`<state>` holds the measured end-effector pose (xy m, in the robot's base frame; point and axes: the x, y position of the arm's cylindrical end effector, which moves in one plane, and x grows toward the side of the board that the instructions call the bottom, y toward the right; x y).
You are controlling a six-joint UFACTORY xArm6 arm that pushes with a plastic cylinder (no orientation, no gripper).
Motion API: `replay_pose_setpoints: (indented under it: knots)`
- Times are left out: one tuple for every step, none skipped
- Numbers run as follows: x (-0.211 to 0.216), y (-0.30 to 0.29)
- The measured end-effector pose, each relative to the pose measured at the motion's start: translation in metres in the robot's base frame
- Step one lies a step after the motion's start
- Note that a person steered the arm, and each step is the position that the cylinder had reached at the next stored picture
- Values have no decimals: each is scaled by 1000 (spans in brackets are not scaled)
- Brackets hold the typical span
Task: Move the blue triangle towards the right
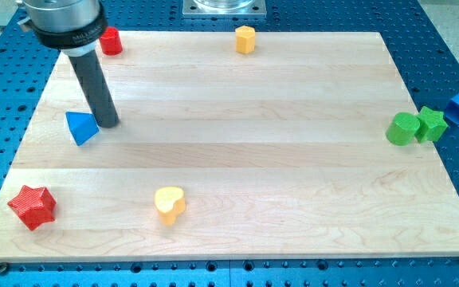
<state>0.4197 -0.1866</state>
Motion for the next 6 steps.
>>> replay_pose_setpoints:
  knots:
    - [-27,-75]
    - [-9,-118]
    - [8,-13]
    - [8,92]
    - [-13,41]
    - [40,-21]
